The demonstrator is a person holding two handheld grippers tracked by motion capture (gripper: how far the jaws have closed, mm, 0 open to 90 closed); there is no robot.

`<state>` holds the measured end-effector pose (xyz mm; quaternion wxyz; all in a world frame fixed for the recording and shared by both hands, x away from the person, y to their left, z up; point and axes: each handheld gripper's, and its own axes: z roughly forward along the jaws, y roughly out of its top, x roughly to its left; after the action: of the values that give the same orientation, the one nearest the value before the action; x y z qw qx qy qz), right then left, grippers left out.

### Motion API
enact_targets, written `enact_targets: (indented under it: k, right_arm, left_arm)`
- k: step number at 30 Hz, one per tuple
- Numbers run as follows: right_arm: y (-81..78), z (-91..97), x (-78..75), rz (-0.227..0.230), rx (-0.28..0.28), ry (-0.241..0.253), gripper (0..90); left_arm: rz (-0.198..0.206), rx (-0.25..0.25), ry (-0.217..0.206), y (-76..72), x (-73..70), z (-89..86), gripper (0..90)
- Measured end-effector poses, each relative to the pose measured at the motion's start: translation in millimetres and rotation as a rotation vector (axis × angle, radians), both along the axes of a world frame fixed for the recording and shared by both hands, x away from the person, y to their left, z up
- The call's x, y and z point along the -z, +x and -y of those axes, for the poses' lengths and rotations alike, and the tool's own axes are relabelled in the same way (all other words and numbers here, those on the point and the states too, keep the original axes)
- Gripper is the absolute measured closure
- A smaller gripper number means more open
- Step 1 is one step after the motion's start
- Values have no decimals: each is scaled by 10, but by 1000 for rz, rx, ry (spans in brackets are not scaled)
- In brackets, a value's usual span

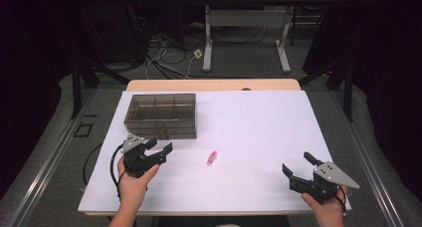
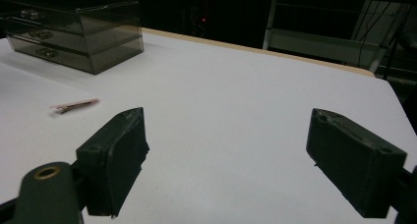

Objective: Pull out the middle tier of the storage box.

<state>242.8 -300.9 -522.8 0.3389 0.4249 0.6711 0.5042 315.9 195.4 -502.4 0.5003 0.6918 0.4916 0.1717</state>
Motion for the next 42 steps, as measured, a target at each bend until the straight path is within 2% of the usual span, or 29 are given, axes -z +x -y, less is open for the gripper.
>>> enact_targets:
  k: [5,10,14,15,16,18,20,22,26,30,32,35,38,39,40,42]
  right_arm:
    - [14,-3,17,-5,-7,-7,148]
    - [11,3,22,-2,3,-6,149]
    - [20,11,30,-6,4,2,149]
    - [24,14,33,-6,4,1,149]
    - [25,16,35,-7,6,4,148]
    - [25,17,37,-11,5,8,148]
    - [21,23,36,-17,8,5,149]
    - [25,25,39,-15,4,8,149]
    - [26,24,43,-16,11,10,149]
    - [34,27,50,-18,11,18,148]
    - [36,31,53,-21,12,25,148]
    - [37,41,53,-26,15,30,149]
    - [43,48,56,-24,19,38,148]
    - [45,50,58,-20,17,42,148]
    - [44,52,58,-22,16,41,148]
    - [43,50,59,-27,16,44,148]
  left_arm:
    - [-27,-15,-9,82,-3,-3,342]
    - [-95,-53,-34,146,-23,-4,365]
    - [-86,-71,-16,203,-28,3,391]
    - [-95,-71,-14,217,-35,1,392]
    - [-116,-80,-29,235,-37,6,400]
    - [-131,-93,-41,250,-36,11,409]
    - [-181,-108,-48,290,-44,4,415]
    - [-220,-123,-81,316,-42,-4,425]
    - [-242,-136,-114,364,-21,-12,457]
    - [-269,-152,-126,406,-4,-3,457]
    - [-281,-157,-127,420,0,-3,468]
    - [-301,-191,-120,473,24,7,478]
    - [-317,-210,-137,498,34,5,495]
    - [-335,-224,-155,524,40,-5,500]
    - [-335,-224,-155,524,40,-5,503]
    - [-350,-245,-180,561,55,-25,503]
